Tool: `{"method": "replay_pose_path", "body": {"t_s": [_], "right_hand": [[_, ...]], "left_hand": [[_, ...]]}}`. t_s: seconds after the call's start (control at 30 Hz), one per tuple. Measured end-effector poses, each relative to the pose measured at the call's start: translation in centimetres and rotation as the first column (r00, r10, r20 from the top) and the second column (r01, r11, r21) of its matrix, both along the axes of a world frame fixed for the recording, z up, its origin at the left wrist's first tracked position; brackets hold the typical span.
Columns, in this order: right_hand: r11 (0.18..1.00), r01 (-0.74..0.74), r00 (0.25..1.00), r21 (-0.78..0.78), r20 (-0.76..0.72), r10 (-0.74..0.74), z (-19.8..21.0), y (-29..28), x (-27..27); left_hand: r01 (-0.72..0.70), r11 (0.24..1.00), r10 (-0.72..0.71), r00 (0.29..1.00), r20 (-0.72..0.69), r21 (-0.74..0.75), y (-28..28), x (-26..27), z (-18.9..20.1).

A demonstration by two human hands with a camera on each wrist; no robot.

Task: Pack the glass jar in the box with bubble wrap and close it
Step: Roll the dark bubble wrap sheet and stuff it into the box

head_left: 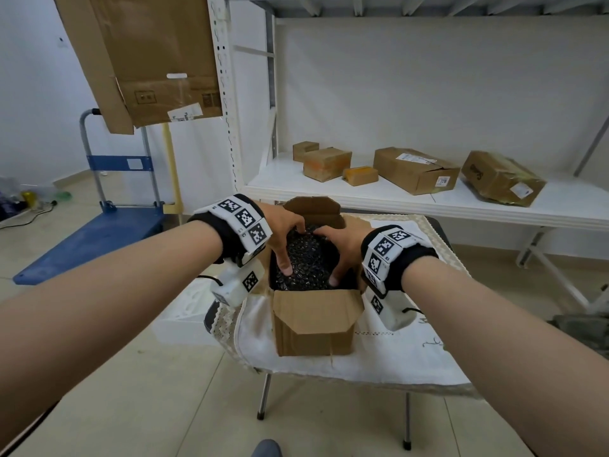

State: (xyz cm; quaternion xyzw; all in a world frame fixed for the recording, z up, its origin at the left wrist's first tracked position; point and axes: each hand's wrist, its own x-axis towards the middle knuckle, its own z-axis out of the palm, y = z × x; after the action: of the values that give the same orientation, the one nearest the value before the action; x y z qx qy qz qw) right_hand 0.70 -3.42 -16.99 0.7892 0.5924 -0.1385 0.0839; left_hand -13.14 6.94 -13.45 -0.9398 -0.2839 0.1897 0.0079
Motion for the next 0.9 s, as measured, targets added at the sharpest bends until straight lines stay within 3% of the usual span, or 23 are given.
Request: {"method": "replay_pose_path", "body": {"t_s": [0.1, 0.23, 0.3, 0.4, 0.53, 0.77, 0.9], "right_hand": [[0.998, 0.058, 0.998, 0.006, -0.034, -0.057, -0.8, 0.0, 0.3], [0.934, 0.226, 0.970, 0.278, -0.157, -0.188, -1.4, -1.3, 1.1], [0.880, 0.380, 0.898, 0.283, -0.341, -0.278, -1.4, -2.2, 1.5], [0.831, 0.528, 0.782, 0.176, -0.482, -0.394, -2.1, -2.9, 1.9], [0.771, 0.603, 0.650, 0.204, -0.686, -0.327, -2.5, -3.1, 1.0], [0.675, 0.682, 0.563, 0.282, -0.792, -0.237, 0.8, -6.2, 1.4], [0.642, 0.710, 0.553, 0.288, -0.793, -0.256, 2.1, -10.1, 3.5]], "left_hand": [[-0.014, 1.000, 0.013, 0.998, -0.054, -0.009, 0.0, 0.4, -0.5], [-0.022, 1.000, 0.023, 0.996, -0.090, 0.014, -0.4, 0.7, -1.0], [-0.036, 0.999, 0.037, 0.996, -0.079, 0.010, -0.6, 0.6, -1.1], [-0.052, 0.999, 0.052, 0.998, -0.044, 0.012, -0.9, 0.5, -1.1], [-0.078, 0.997, 0.078, 0.997, 0.017, 0.022, -1.7, -0.1, -0.3], [-0.020, 0.999, 0.024, 0.985, 0.169, -0.027, -3.5, 0.1, 4.5], [0.057, 0.998, -0.051, 0.986, 0.157, -0.036, -6.4, 3.1, 5.3]]}}
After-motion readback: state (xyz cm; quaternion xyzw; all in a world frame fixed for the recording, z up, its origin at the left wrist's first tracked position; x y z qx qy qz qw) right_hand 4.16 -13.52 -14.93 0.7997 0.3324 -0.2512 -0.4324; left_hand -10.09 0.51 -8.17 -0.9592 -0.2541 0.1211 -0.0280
